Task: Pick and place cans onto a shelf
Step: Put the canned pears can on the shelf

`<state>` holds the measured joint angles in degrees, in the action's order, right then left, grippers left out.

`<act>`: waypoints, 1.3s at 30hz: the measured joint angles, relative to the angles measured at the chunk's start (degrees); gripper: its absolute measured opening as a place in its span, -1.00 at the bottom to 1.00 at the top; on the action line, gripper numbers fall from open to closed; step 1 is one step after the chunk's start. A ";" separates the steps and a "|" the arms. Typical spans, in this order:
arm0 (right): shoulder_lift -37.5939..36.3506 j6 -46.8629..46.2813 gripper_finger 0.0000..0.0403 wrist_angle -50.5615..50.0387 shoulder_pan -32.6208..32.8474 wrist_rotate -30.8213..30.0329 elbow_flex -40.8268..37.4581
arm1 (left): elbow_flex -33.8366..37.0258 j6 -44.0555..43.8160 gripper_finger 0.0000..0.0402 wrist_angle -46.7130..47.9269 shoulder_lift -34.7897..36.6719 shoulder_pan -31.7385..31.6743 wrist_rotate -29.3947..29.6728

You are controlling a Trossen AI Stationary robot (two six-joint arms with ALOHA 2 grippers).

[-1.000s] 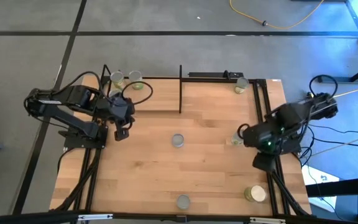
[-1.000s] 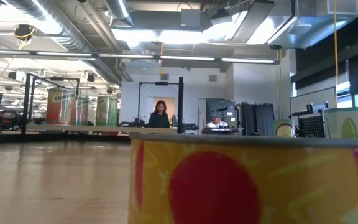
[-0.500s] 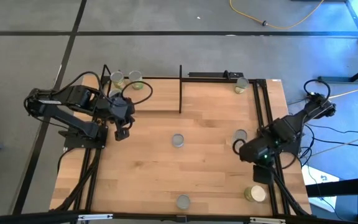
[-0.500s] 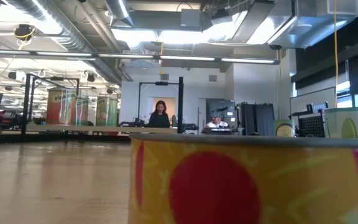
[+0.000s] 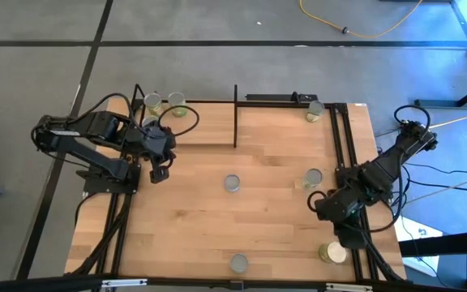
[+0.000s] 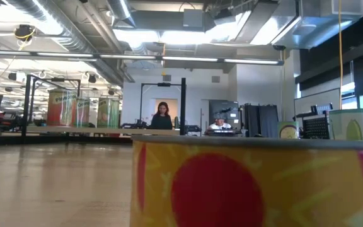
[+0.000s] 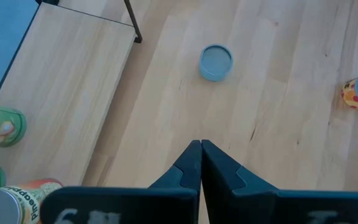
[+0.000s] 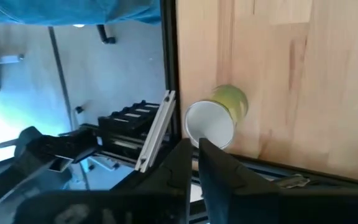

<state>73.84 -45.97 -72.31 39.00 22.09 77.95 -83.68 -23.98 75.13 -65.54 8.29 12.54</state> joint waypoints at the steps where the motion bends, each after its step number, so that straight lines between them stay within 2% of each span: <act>1: 0.00 0.07 -0.83 -0.11 0.37 -0.27 0.00 | 0.00 -0.03 -1.00 0.00 0.00 -0.02 0.01; 10: 0.02 -0.17 -0.79 2.17 4.70 -1.60 -6.54 | 0.02 -0.03 -1.00 0.00 0.00 -0.01 0.01; 21: 0.02 -0.23 -0.79 17.80 6.99 -1.52 -18.46 | 0.02 0.05 -1.00 0.00 0.02 -0.01 0.01; 30: 0.02 2.62 -0.79 20.00 7.06 -1.68 -24.04 | 0.04 0.08 -1.00 0.00 0.02 -0.02 0.02; 39: 0.02 5.74 -0.79 20.67 7.06 -1.58 -25.46 | 0.04 0.06 -1.00 -0.02 0.02 0.00 0.03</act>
<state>73.87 -40.23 -51.64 46.06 20.51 52.49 -83.64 -23.92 75.11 -65.52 8.29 12.58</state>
